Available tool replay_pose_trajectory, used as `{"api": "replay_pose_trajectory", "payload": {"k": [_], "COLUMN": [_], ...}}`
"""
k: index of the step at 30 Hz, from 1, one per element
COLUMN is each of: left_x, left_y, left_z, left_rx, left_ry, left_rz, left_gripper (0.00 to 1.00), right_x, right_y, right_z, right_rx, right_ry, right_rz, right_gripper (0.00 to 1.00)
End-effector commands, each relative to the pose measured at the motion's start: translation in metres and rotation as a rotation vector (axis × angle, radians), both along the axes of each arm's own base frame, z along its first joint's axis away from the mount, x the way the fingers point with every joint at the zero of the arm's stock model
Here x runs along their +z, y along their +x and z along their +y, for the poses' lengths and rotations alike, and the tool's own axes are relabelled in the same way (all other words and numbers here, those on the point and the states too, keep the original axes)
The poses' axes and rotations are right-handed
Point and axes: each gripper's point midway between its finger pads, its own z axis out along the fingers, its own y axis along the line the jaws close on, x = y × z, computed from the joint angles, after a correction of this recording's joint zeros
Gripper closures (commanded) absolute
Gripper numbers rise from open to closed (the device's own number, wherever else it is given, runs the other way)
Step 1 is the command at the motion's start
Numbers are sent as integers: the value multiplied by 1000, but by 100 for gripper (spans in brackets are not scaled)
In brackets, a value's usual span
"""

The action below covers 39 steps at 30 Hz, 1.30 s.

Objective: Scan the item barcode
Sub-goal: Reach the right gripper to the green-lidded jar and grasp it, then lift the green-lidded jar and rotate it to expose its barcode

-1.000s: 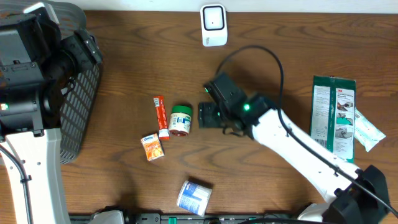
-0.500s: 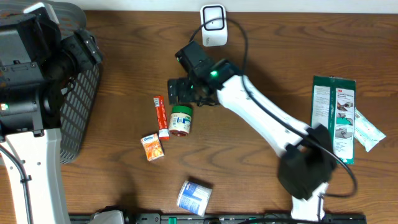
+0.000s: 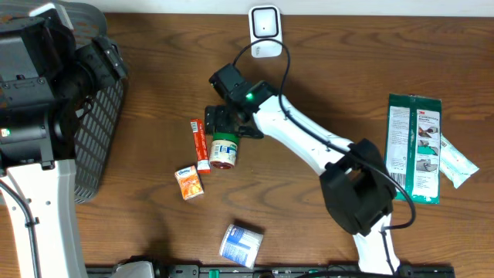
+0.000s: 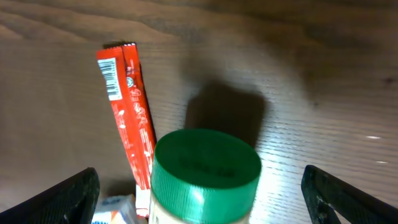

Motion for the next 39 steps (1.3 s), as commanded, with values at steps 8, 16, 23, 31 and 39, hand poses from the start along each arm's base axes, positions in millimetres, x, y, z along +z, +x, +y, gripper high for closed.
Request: {"api": "replay_pose_trajectory", "payload": {"k": [8,16,23,31,39], "left_x": [-1,-1,-1,-1,-1], "left_y": [1,1,1,1,1], "left_z": [2,2,2,2,2], "left_rx": [9,9,9,9,9], "left_ry": [1,1,1,1,1], "left_rz": [3,3,3,3,3], "left_gripper": [17,17,17,17,17], "right_x": [-49,-9,27,-3,-7], "right_y": [-1,11,5,-22,-11], "right_z": [3,-24,-35,-38,11], "right_rx": [-47,-31,13,-175,-239], "right_ry": [-61,-111,-109,-83,136], "right_rz": [46,-36,-69,113,78], "right_gripper": [9,20,11,1,1]}}
